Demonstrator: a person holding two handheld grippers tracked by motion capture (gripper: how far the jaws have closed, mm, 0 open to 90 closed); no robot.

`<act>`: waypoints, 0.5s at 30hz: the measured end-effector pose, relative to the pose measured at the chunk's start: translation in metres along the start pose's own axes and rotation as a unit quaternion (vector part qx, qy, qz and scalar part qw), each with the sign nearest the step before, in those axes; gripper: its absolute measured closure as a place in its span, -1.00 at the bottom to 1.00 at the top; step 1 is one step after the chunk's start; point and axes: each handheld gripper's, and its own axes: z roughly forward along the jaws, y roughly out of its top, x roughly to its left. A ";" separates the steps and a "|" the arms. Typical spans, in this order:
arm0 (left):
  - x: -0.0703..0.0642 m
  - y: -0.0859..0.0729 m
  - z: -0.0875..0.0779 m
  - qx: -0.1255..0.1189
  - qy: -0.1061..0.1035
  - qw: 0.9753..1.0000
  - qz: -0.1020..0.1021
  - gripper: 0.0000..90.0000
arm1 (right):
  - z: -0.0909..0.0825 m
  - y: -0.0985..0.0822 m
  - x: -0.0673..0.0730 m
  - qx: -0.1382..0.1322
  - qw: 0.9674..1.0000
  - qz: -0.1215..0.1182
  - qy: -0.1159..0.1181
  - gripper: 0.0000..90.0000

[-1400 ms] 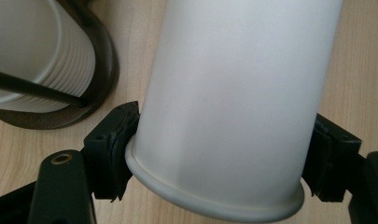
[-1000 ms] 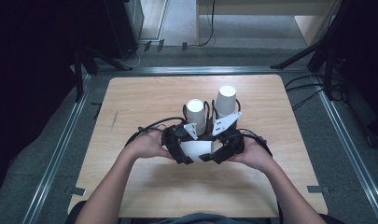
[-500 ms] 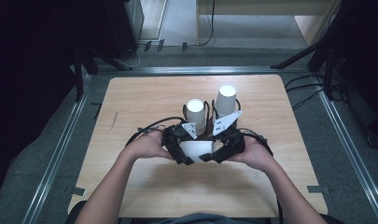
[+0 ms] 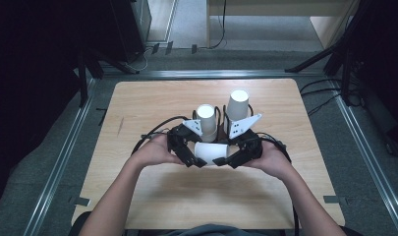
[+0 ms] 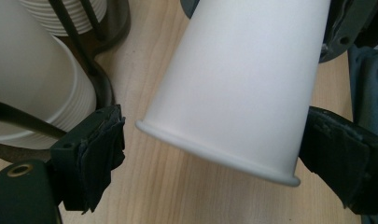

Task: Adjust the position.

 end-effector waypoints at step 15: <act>0.004 0.000 -0.014 -0.061 -0.005 0.998 -0.009 -0.80 | -0.012 0.004 -0.007 -0.034 0.999 0.008 -0.001 -0.26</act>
